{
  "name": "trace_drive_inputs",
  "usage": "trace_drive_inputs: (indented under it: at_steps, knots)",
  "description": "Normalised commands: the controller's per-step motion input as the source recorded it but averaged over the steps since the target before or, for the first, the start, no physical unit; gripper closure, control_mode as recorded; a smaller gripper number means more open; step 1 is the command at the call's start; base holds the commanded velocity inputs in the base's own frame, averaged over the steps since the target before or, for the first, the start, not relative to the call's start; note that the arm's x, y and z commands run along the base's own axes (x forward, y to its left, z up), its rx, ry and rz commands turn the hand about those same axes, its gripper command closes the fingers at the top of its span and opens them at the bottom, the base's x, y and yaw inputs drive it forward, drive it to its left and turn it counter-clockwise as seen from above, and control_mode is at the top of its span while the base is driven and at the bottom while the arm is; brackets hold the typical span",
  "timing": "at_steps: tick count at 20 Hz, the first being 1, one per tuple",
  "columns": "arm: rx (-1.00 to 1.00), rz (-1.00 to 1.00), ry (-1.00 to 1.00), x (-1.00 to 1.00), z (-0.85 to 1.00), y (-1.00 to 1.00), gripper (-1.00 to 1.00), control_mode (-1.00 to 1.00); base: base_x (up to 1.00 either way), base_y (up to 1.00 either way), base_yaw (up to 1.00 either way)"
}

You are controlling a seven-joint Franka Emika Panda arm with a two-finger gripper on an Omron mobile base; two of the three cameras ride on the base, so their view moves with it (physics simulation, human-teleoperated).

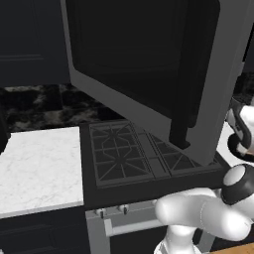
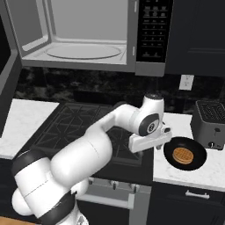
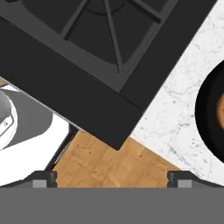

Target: Open the microwave, place the bowl with waffle inside the microwave, then close the microwave door and turn it on.

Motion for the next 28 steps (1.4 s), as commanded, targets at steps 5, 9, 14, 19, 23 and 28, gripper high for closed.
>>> trace_drive_inputs:
  at_steps: [5, 9, 14, 19, 23, 28]
  knots:
    - [-0.1, 0.02, -0.02, 0.41, -0.33, -0.3, -1.0, -1.0, 0.0, 0.0, 0.0]
    - [-0.05, 0.02, -0.04, 0.35, -0.1, -0.41, -1.0, -1.0, 0.0, 0.0, 0.0]
    - [-0.01, 0.02, 0.0, 0.41, -0.26, -0.36, -1.0, -1.0, 0.0, 0.0, 0.0]
    - [0.0, 0.0, 0.0, 0.44, -0.33, -0.23, -1.0, -1.0, 0.0, 0.0, 0.0]
    - [0.0, 0.0, 0.0, 0.44, -0.25, -0.24, -1.0, -1.0, 0.0, 0.0, 0.0]
    - [0.0, 0.0, 0.0, 0.38, -0.27, -0.27, -1.0, -1.0, 0.0, 0.0, 0.0]
